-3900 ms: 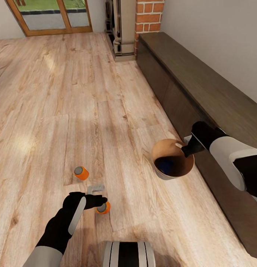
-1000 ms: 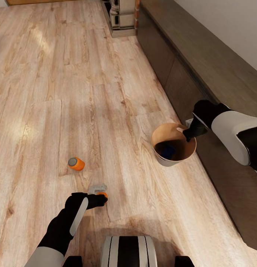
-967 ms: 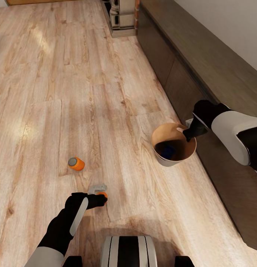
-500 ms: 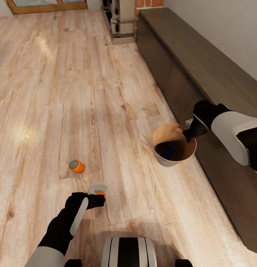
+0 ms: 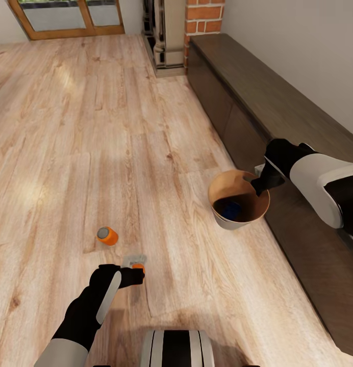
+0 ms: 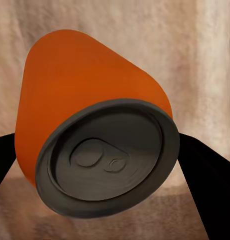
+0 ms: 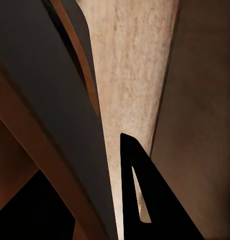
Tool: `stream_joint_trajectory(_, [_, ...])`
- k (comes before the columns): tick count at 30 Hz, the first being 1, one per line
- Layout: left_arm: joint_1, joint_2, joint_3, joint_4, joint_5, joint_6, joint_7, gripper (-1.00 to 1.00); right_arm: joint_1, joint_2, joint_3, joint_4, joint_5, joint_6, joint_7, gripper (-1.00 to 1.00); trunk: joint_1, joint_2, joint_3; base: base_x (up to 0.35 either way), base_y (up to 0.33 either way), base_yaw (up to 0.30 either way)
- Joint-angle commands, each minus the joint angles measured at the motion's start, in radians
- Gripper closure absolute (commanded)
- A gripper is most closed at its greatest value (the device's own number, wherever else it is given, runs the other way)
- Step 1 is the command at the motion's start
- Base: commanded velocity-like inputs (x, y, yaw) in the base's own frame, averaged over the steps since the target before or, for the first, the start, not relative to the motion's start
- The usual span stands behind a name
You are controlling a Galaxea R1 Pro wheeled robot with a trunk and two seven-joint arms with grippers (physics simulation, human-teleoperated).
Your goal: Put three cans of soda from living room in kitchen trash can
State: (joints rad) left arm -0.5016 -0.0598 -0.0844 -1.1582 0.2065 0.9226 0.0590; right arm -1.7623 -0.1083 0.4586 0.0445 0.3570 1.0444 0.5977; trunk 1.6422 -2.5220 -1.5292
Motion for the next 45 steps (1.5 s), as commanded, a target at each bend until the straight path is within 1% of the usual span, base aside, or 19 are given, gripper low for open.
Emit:
stream_joint_trajectory(1, [0.0, 0.0, 0.0, 0.0, 0.0, 0.001, -0.001, 1.0, 0.0, 0.0, -0.009, 0.0, -0.01, 0.003, 0.0, 1.0, 0.0, 0.0, 0.004, 0.0, 0.0, 0.0])
stream_joint_trajectory(16, [0.001, 0.002, 0.002, -0.023, 0.012, 0.112, -0.006, 1.0, 0.022, 0.004, -0.011, 0.0, -0.009, 0.003, 0.0, 1.0, -0.007, 0.004, 0.062, 0.0, 0.0, 0.0])
stream_joint_trajectory(20, [0.002, 0.01, 0.004, -0.144, 0.026, 0.125, -0.013, 1.0, 0.046, 0.023, -0.012, -0.002, -0.01, 0.003, 0.001, 1.0, -0.009, 0.005, 0.077, 0.0, 0.0, 0.0])
stream_joint_trajectory(22, [0.0, 0.013, 0.001, -0.175, 0.055, 0.125, -0.014, 1.0, 0.053, 0.028, -0.012, -0.003, -0.01, 0.003, 0.001, 1.0, -0.01, 0.005, 0.085, 0.0, 0.0, 0.0])
stream_joint_trajectory(24, [-0.001, 0.014, -0.002, -0.19, 0.101, 0.125, -0.014, 1.0, 0.06, 0.03, -0.012, -0.002, -0.01, 0.003, 0.001, 1.0, -0.011, 0.006, 0.093, 0.0, 0.0, 0.0])
stream_joint_trajectory(26, [-0.004, 0.016, -0.006, -0.201, 0.173, 0.125, -0.015, 1.0, 0.068, 0.033, -0.012, -0.002, -0.011, 0.003, 0.001, 1.0, -0.012, 0.006, 0.101, 0.0, 0.0, 0.0])
stream_joint_trajectory(27, [-0.005, 0.018, -0.007, -0.203, 0.189, 0.125, -0.015, 1.0, 0.071, 0.034, -0.012, -0.002, -0.011, 0.003, 0.001, 1.0, -0.012, 0.006, 0.105, 0.0, 0.0, 0.0])
stream_joint_trajectory(29, [-0.014, 0.041, -0.011, -0.211, 0.255, 0.125, -0.017, 1.0, 0.087, 0.049, -0.013, -0.002, -0.012, 0.003, 0.001, 1.0, -0.013, 0.007, 0.112, 0.0, 0.0, 0.0])
stream_joint_trajectory(31, [-0.026, 0.053, -0.014, -0.215, 0.29, 0.125, -0.019, 1.0, 0.099, 0.057, -0.013, -0.003, -0.013, 0.003, 0.001, 1.0, -0.014, 0.007, 0.12, 0.0, 0.0, 0.0])
stream_joint_trajectory(32, [-0.055, 0.072, -0.035, -0.218, 0.341, 0.125, -0.022, 1.0, 0.116, 0.067, -0.015, -0.004, -0.015, 0.003, 0.001, 1.0, -0.014, 0.008, 0.124, 0.0, 0.0, 0.0])
stream_joint_trajectory(33, [-0.067, 0.08, -0.047, -0.218, 0.356, 0.125, -0.023, 1.0, 0.121, 0.069, -0.015, -0.004, -0.016, 0.003, 0.001, 1.0, -0.015, 0.008, 0.128, 0.0, 0.0, 0.0])
stream_joint_trajectory(34, [-0.092, 0.099, -0.072, -0.218, 0.387, 0.125, -0.024, 1.0, 0.133, 0.072, -0.017, -0.005, -0.017, 0.003, 0.001, 1.0, -0.015, 0.008, 0.132, 0.0, 0.0, 0.0])
stream_joint_trajectory(36, [-0.144, 0.147, -0.109, -0.218, 0.479, 0.125, -0.027, 1.0, 0.16, 0.076, -0.021, -0.008, -0.019, 0.003, 0.0, 1.0, -0.016, 0.008, 0.139, 0.0, 0.0, 0.0])
stream_joint_trajectory(38, [-0.17, 0.179, -0.119, -0.218, 0.542, 0.125, -0.027, 1.0, 0.174, 0.078, -0.023, -0.008, -0.019, 0.003, 0.0, 1.0, -0.017, 0.009, 0.147, 0.0, 0.0, 0.0])
stream_joint_trajectory(40, [-0.23, 0.259, -0.148, -0.218, 0.678, 0.125, -0.028, 1.0, 0.203, 0.08, -0.025, -0.011, -0.019, 0.003, 0.0, 1.0, -0.018, 0.009, 0.155, 0.0, 0.0, 0.0])
stream_joint_trajectory(41, [-0.246, 0.281, -0.158, -0.218, 0.711, 0.125, -0.028, 1.0, 0.209, 0.08, -0.026, -0.011, -0.019, 0.003, 0.0, 1.0, -0.018, 0.01, 0.159, 0.0, 0.0, 0.0])
stream_joint_trajectory(43, [-0.307, 0.37, -0.186, -0.217, 0.842, 0.125, -0.028, 1.0, 0.225, 0.083, -0.027, -0.012, -0.02, 0.003, 0.0, 1.0, -0.019, 0.01, 0.166, 0.0, 0.0, 0.0])
stream_joint_trajectory(44, [-0.344, 0.431, -0.196, -0.213, 0.92, 0.125, -0.028, 1.0, 0.231, 0.083, -0.029, -0.012, -0.02, 0.003, 0.0, 1.0, -0.02, 0.01, 0.17, 0.0, 0.0, 0.0])
stream_joint_trajectory(45, [-0.367, 0.466, -0.2, -0.211, 0.954, 0.125, -0.028, 1.0, 0.234, 0.082, -0.031, -0.012, -0.021, 0.003, 0.0, 1.0, -0.02, 0.011, 0.174, 0.0, 0.0, 0.0])
